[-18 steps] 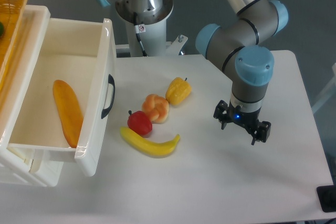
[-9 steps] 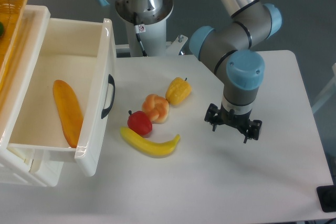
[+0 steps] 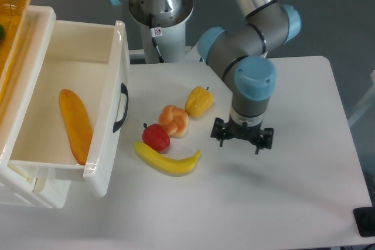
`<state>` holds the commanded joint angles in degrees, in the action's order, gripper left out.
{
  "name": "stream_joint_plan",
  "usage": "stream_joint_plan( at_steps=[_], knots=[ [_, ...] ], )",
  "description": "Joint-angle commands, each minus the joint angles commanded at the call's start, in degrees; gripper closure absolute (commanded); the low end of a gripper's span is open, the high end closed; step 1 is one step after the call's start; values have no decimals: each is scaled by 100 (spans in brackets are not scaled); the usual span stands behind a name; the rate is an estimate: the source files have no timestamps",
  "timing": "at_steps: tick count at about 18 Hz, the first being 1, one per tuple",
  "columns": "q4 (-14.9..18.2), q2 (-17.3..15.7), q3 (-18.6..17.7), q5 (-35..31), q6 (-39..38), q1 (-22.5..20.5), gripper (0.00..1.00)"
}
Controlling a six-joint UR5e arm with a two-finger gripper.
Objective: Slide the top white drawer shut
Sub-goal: 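Bring the gripper against the front of the open white drawer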
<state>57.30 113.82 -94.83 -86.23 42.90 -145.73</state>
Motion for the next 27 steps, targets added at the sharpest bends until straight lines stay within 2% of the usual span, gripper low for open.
stream_joint_plan(
  at_steps=[2,4,5,7,9,11,13,16,27],
  knots=[
    [140,-114,-9,246,-281,9,44],
    [613,-333,-88,457,-371,0,90],
    [937,-439,-105,649,-371,-8,97],
    [1701,-518,-106,774,-240,0,99],
    [2658,-720,-62,896,312,44,99],
    [3180,-765,9,1413,403,88,99],
    [3322,-878,9,1801,385,219,99],
    [3349,-976,0,2171,359,290,99],
    [3340,-976,17,2514,166,571,99]
  ],
)
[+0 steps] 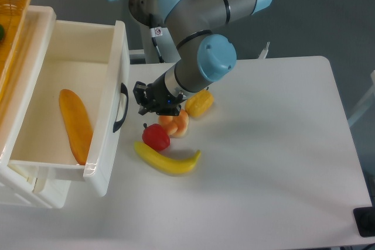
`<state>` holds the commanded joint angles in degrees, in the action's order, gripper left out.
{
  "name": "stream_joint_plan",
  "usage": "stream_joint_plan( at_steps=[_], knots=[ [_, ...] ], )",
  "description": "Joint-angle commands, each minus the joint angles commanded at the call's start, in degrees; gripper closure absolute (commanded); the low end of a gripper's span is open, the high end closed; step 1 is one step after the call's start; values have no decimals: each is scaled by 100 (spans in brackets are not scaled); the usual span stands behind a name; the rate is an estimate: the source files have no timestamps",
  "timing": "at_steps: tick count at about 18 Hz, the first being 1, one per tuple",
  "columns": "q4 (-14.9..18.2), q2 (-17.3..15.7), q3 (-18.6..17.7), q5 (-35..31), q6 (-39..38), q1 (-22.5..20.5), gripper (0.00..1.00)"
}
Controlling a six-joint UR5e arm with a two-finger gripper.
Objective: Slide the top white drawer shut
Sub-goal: 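Bring the gripper against the front of the open white drawer, then push the white drawer into the cabinet with the gripper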
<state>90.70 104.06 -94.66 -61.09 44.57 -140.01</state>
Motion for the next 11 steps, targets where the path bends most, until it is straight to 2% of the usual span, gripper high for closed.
stream_joint_plan(
  at_steps=[6,11],
  knots=[
    [9,0,123,123,-132,123,99],
    [-17,0,228,141,-299,413,99]
  ],
)
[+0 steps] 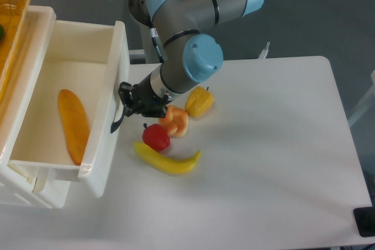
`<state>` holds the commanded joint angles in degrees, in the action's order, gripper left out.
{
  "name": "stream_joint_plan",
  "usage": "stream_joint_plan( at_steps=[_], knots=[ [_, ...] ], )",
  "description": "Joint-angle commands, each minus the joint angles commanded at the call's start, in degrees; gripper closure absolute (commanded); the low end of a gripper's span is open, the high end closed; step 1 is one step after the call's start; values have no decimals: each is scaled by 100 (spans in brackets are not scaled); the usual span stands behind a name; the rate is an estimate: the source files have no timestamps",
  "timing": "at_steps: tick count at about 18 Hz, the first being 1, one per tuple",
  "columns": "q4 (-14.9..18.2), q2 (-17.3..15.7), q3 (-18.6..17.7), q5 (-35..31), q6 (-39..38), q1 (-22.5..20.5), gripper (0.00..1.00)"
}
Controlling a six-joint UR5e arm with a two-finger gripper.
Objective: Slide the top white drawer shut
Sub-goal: 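Push the white drawer into the cabinet with the gripper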
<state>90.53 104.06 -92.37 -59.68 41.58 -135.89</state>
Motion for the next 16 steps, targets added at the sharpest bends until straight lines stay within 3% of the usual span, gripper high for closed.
stream_joint_plan(
  at_steps=[16],
  knots=[
    [26,-70,-9,-9,-527,730,98]
  ],
)
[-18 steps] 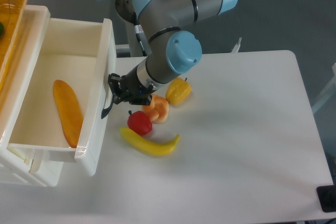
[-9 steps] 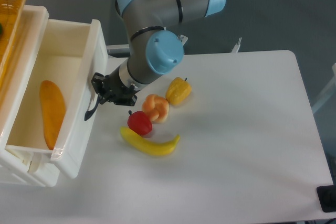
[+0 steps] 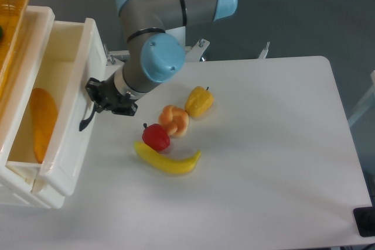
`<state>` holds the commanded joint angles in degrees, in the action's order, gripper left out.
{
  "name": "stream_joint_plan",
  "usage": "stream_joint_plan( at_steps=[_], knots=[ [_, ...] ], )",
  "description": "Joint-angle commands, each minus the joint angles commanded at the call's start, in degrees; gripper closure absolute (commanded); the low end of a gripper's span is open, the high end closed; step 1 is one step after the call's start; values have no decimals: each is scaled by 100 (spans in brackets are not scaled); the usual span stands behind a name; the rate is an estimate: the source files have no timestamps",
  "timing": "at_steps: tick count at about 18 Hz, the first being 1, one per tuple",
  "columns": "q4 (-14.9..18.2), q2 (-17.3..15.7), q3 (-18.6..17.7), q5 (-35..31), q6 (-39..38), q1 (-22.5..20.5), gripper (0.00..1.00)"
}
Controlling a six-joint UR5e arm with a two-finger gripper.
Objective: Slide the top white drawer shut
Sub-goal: 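Push the white drawer into the cabinet with the gripper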
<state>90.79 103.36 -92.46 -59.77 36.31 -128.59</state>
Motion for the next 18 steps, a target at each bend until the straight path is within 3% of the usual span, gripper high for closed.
stream_joint_plan(
  at_steps=[10,18],
  knots=[
    [-53,70,97,-26,-502,378,97],
    [-53,342,439,-18,-844,545,97]
  ],
)
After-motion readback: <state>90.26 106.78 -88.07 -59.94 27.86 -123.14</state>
